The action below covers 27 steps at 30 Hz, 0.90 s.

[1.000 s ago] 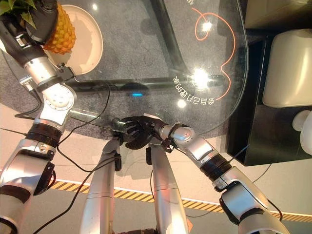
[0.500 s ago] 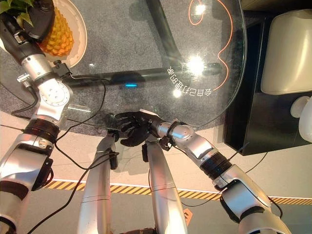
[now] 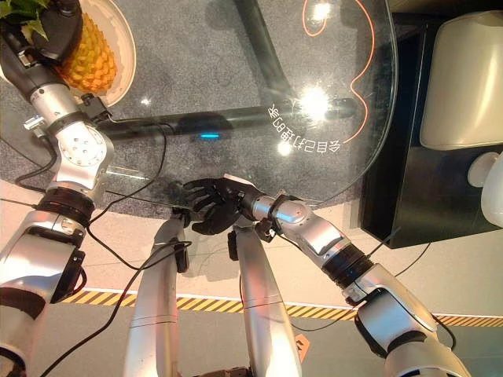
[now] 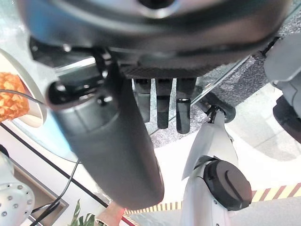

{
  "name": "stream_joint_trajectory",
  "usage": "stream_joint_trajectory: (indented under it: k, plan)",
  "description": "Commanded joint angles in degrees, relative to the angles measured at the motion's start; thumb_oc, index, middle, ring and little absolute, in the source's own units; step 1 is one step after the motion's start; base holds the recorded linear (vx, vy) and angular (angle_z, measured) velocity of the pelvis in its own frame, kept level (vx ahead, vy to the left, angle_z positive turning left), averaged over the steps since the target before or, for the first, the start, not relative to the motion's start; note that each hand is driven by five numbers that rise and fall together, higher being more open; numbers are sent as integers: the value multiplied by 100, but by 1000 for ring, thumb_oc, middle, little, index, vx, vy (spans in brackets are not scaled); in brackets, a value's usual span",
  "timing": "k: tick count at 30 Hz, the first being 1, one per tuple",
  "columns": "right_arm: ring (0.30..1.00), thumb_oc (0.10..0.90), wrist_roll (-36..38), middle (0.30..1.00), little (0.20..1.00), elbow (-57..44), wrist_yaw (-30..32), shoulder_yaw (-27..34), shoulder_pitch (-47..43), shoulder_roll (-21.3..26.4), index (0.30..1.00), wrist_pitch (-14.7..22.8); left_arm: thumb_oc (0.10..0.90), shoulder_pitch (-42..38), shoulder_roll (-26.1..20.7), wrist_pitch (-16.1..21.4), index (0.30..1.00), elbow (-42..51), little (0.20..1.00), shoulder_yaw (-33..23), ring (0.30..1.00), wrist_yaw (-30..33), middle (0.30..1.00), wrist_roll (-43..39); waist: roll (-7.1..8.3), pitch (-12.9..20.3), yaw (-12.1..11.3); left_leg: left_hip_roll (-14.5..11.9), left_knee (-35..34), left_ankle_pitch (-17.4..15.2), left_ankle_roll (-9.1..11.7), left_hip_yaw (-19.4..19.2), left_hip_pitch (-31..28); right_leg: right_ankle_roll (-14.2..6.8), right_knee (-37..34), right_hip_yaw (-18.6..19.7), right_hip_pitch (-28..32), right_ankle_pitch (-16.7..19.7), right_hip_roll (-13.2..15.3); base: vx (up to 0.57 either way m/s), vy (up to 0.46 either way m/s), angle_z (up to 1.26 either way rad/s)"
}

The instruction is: Pick up the fruit to the plate

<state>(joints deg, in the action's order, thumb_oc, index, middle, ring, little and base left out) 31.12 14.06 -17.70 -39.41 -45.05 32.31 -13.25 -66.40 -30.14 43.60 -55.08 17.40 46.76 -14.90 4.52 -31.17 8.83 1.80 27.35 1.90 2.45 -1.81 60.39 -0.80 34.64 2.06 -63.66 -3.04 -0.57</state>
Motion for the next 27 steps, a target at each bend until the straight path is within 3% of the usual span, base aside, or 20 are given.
stream_joint_trajectory:
  k: [1, 7, 8, 9, 10, 11, 27]
  plan:
    - [900, 800, 94, 900, 900, -108, 104, -156, 303, -27, 900, 98, 100, -364, -352, 302, 300, 22, 200, -25, 300, -50, 300, -73, 127, 138, -94, 317, 749, -634, 121, 121, 148, -202, -561, -36, 74, 475, -64, 0, 0, 0]
    - [900, 800, 108, 900, 900, -87, 190, -165, 267, -93, 900, 89, 100, -203, -260, 199, 300, 103, 200, -33, 300, -85, 300, 64, 122, 138, -140, 329, 694, -600, 132, 152, 119, -190, -594, -71, 101, 474, -61, -1, -17, 0]
    - [900, 800, 106, 900, 900, -72, 190, -158, 268, -84, 900, 95, 267, -167, -256, 180, 444, 132, 367, -37, 444, -79, 444, 65, 120, 138, -148, 330, 686, -592, 133, 154, 119, -186, -602, -74, 104, 473, -58, 0, 0, 0]
    - [900, 800, 104, 900, 900, -66, 204, -157, 283, -85, 900, 106, 339, -128, -251, 182, 505, 153, 439, -42, 505, -68, 505, 54, 119, 138, -155, 328, 686, -590, 134, 161, 121, -185, -597, -81, 102, 473, -54, 0, 0, 0]
    - [900, 800, 107, 900, 900, -58, 218, -161, 291, -89, 900, 115, 759, -98, -246, 183, 865, 167, 859, -48, 865, -76, 865, 44, 118, 138, -163, 328, 685, -590, 135, 168, 121, -184, -596, -89, 104, 468, -51, -3, -32, 0]
    - [900, 800, 109, 900, 900, -39, 219, -161, 288, -95, 900, 124, 800, -82, -241, 166, 900, 170, 900, -49, 900, -79, 900, 87, 116, 138, -171, 326, 676, -587, 135, 172, 117, -183, -600, -97, 109, 463, -47, -3, -32, 0]
    - [900, 800, 42, 900, 900, 45, 159, -142, 338, -141, 900, 210, 800, 135, -185, 98, 900, 396, 900, -66, 900, 8, 900, 325, 78, 138, -239, 310, 526, -483, 161, 205, -57, -141, -633, -166, 252, 432, -36, -2, -6, 0]
